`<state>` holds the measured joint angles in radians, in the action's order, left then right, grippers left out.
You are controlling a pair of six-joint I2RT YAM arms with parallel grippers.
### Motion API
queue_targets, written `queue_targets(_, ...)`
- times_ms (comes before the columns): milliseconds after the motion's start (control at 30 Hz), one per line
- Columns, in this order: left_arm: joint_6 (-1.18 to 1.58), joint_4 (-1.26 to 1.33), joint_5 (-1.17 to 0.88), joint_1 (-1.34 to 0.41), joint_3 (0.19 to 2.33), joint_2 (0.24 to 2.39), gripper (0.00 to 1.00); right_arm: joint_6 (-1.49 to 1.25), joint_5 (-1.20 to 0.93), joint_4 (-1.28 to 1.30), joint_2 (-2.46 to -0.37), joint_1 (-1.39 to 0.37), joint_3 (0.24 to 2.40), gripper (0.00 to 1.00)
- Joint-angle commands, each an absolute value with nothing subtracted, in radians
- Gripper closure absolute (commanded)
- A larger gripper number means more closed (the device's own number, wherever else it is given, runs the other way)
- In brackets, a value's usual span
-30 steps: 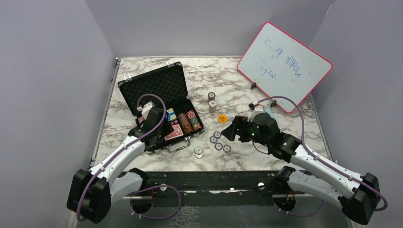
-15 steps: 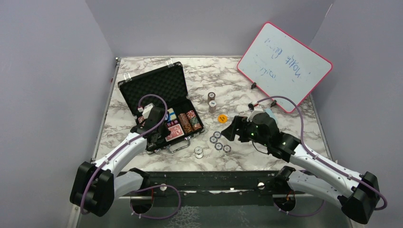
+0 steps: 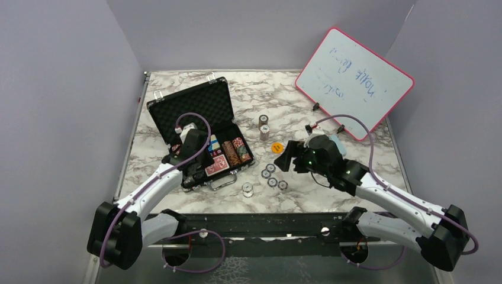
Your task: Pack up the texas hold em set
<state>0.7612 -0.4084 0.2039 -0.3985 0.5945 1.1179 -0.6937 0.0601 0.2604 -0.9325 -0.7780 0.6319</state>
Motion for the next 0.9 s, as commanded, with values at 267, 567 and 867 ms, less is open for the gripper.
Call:
queue_targets(267,0.548,-0.217,-0.02,-0.393,0.682,0.947,0.31,-0.499,0.264,0.215,-1.469,-0.78,0.975,0.13)
queue_targets(567,0.544,-0.16,-0.099,-0.392,0.625,0.879,0.12,-0.452,0.411,0.168,-1.723,-0.781,1.144,0.13)
queue_targets(867,0.563,-0.156,-0.117,-0.392,0.603,0.873,0.12,-0.425,0.446,0.068,-1.862,-0.771,1.221,0.21)
